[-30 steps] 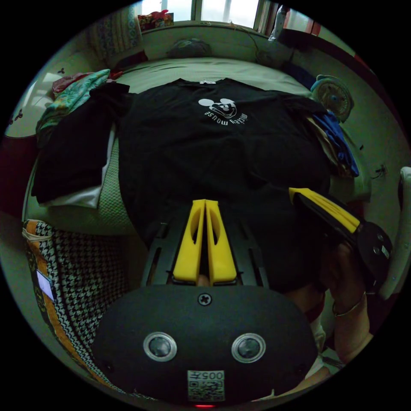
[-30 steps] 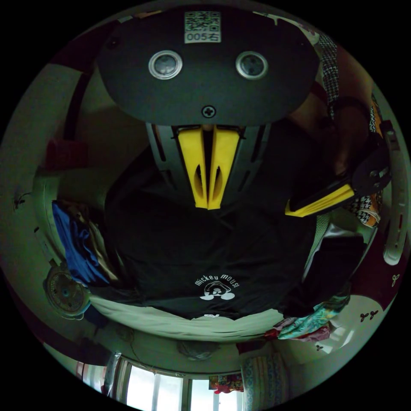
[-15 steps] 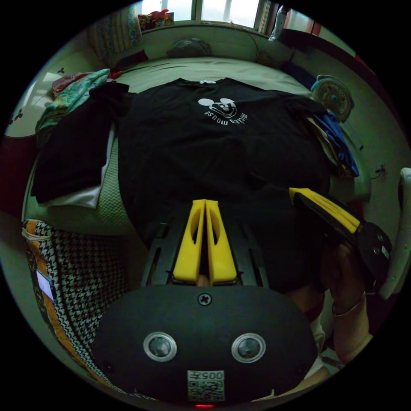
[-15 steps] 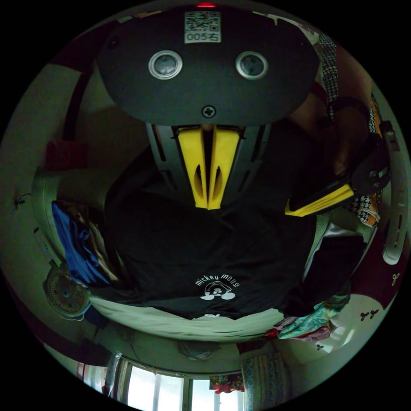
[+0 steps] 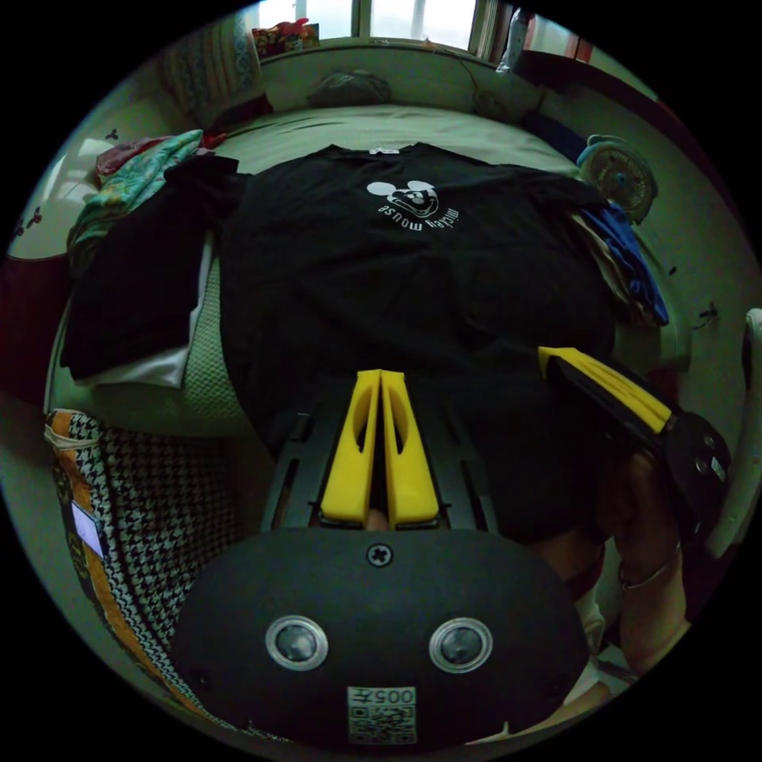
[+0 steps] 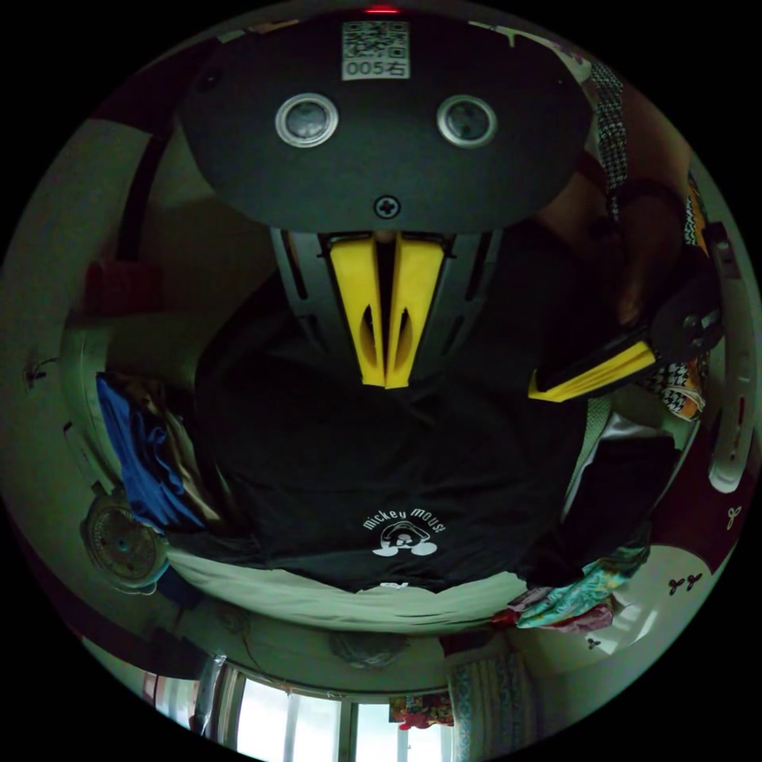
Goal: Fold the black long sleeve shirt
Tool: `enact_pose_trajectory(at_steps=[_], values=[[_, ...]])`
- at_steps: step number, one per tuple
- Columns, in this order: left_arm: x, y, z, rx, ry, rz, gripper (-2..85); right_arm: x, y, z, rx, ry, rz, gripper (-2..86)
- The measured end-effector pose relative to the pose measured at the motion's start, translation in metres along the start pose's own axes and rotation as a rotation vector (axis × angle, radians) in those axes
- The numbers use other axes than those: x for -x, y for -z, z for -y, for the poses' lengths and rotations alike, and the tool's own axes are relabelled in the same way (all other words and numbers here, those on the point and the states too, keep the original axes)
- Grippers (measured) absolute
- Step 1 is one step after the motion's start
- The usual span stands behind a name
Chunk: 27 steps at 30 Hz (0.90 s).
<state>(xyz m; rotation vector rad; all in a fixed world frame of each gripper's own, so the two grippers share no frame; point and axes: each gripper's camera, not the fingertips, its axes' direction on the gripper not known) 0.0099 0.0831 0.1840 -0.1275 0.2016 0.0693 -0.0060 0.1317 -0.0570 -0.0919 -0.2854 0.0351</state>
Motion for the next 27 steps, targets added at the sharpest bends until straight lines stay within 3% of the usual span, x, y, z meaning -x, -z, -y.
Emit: enact_pose_trajectory(at_steps=[27], values=[[0.0,0.0033,-0.0023,-0.005,-0.002,0.008,-0.6,-0.0098,0.0002,-0.0017,0.0,0.001,-0.002,-1.3]])
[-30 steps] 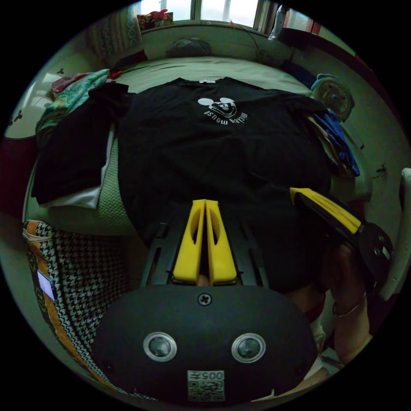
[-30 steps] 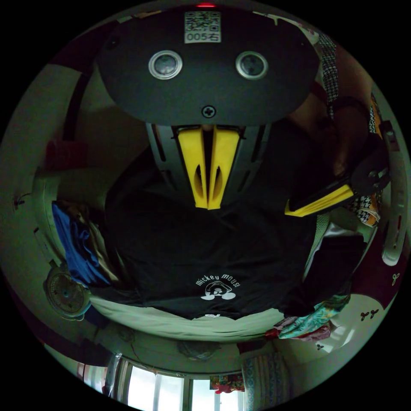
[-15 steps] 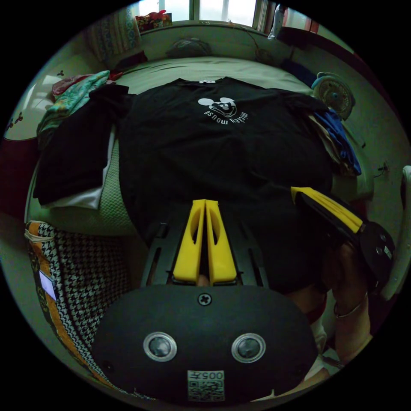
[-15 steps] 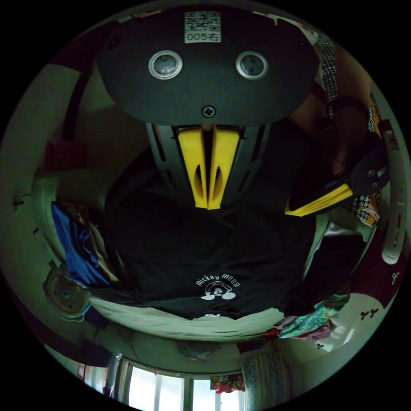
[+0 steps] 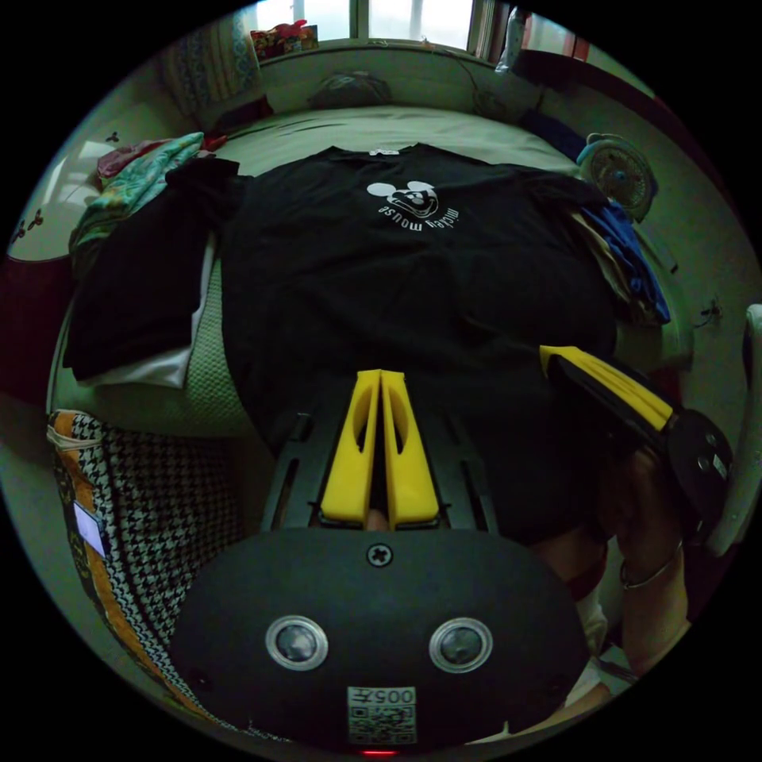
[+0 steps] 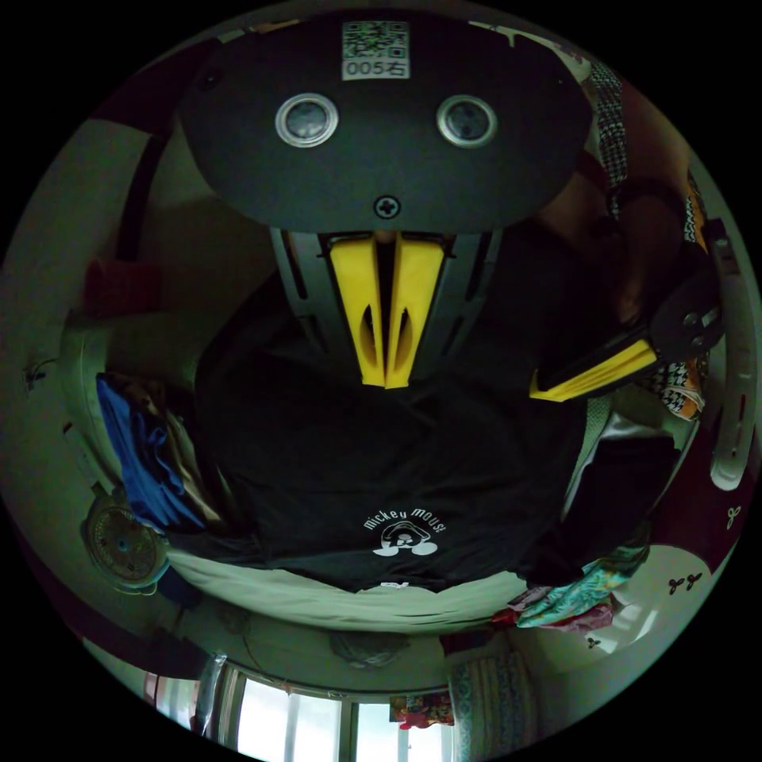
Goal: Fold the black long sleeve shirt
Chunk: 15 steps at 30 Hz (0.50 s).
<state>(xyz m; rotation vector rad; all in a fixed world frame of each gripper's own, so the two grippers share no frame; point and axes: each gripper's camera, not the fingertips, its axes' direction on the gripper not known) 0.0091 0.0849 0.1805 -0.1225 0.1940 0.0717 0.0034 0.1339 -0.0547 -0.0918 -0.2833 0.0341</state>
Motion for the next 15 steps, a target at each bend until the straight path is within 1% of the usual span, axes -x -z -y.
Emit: enact_pose_trajectory(at_steps=[15], values=[[0.016,0.003,0.006,0.0,0.004,-0.011,-0.6,-0.004,-0.003,0.011,0.002,0.0,-0.003,-1.2]])
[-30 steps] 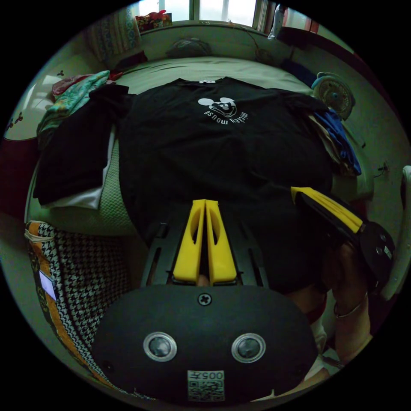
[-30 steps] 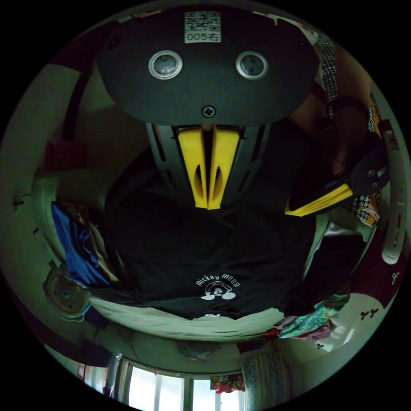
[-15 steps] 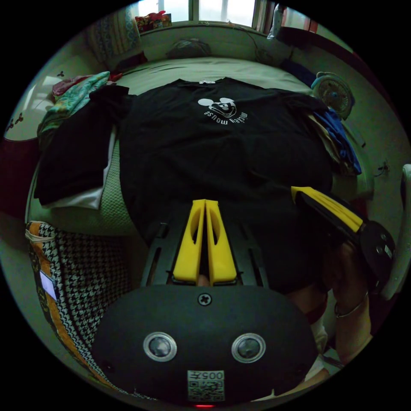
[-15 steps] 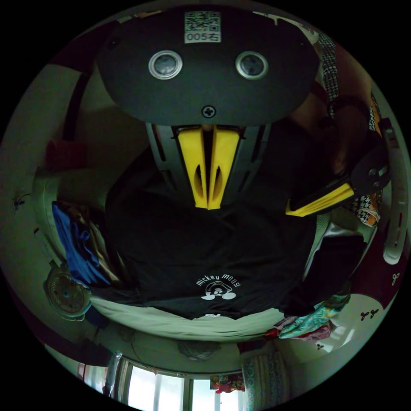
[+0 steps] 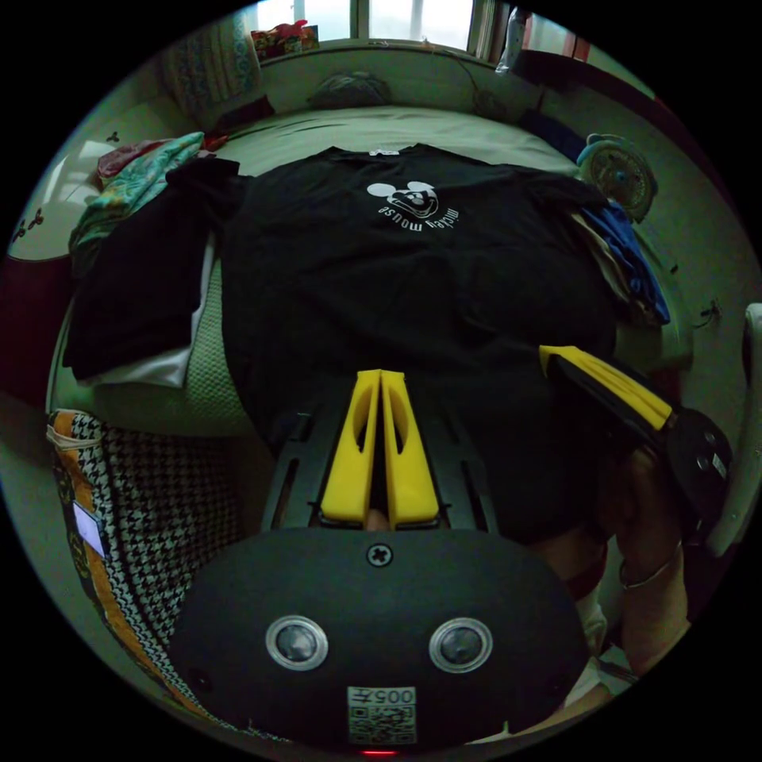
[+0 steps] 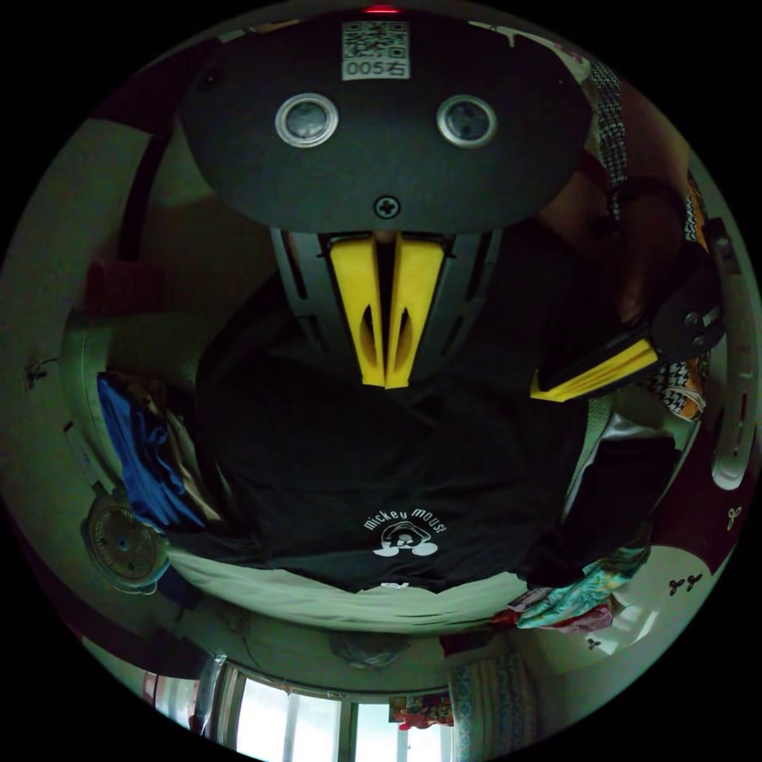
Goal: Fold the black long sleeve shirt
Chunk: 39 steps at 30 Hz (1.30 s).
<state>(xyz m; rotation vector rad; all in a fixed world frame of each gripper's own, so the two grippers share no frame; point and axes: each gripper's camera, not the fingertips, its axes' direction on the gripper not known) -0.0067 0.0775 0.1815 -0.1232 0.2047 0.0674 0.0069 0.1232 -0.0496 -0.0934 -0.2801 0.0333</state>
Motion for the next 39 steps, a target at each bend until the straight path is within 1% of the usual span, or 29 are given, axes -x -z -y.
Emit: enact_pose_trajectory(at_steps=[20,39], values=[[0.044,0.007,0.022,0.002,0.0,-0.005,-0.7,-0.003,-0.011,0.037,0.003,0.0,0.002,-1.3],[0.12,0.022,0.062,-0.001,0.005,-0.013,-0.7,0.002,-0.029,0.098,-0.001,-0.001,0.0,-1.2]])
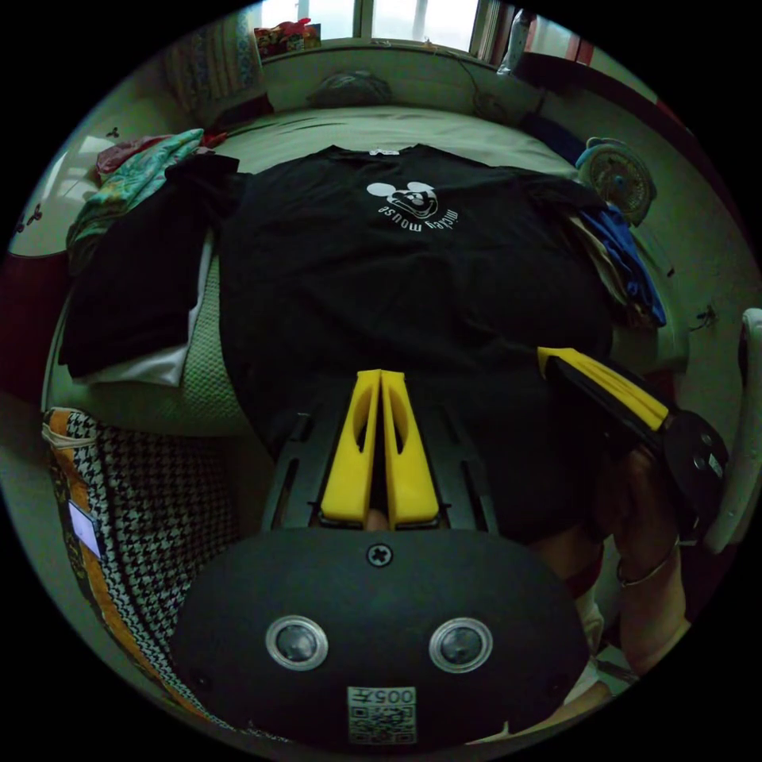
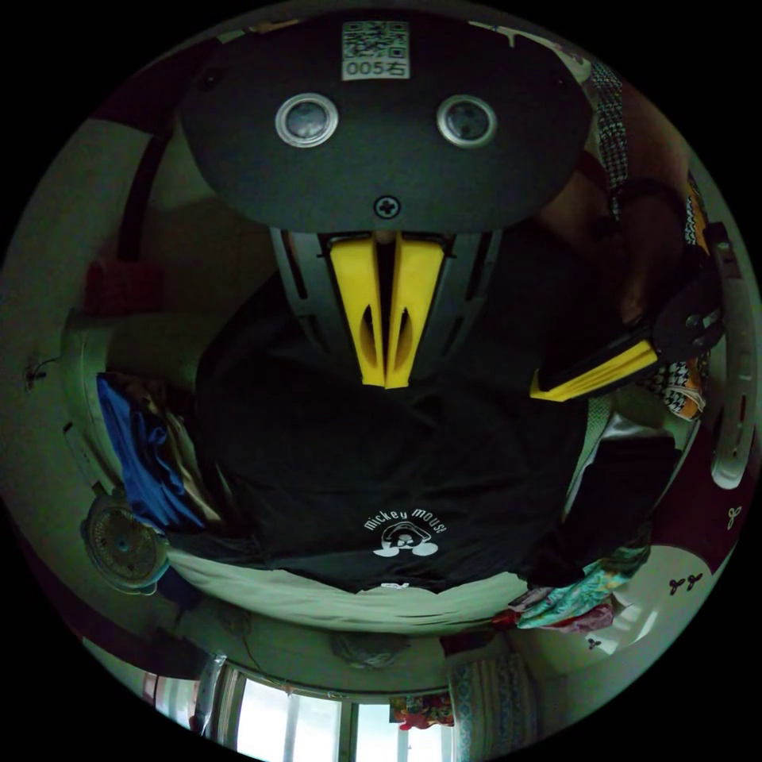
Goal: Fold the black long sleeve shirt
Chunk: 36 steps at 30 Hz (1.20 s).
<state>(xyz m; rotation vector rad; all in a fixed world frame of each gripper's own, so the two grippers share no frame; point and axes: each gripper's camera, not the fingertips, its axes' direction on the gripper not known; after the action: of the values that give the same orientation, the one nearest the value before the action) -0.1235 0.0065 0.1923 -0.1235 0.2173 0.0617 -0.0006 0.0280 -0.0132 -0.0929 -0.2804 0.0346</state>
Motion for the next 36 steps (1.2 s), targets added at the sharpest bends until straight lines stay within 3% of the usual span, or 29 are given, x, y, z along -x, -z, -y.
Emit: enact_pose_trajectory(at_steps=[11,18,24,29,36], values=[[0.061,0.015,0.035,0.029,0.02,0.004,-0.4,0.008,-0.016,0.054,0.021,0.002,0.014,-1.3],[0.118,0.045,0.059,-0.1,0.045,0.123,-0.3,0.021,-0.005,0.099,-0.065,0.1,0.075,-1.1],[0.197,0.065,0.099,-0.174,0.154,0.046,-0.1,0.057,-0.005,0.181,-0.133,0.237,0.126,0.3],[0.263,0.065,0.137,-0.184,0.229,0.033,0.7,0.105,-0.037,0.277,-0.143,0.373,0.251,9.4],[0.345,0.072,0.206,-0.315,0.265,0.049,4.6,0.169,-0.088,0.409,-0.204,0.536,0.302,11.0]])
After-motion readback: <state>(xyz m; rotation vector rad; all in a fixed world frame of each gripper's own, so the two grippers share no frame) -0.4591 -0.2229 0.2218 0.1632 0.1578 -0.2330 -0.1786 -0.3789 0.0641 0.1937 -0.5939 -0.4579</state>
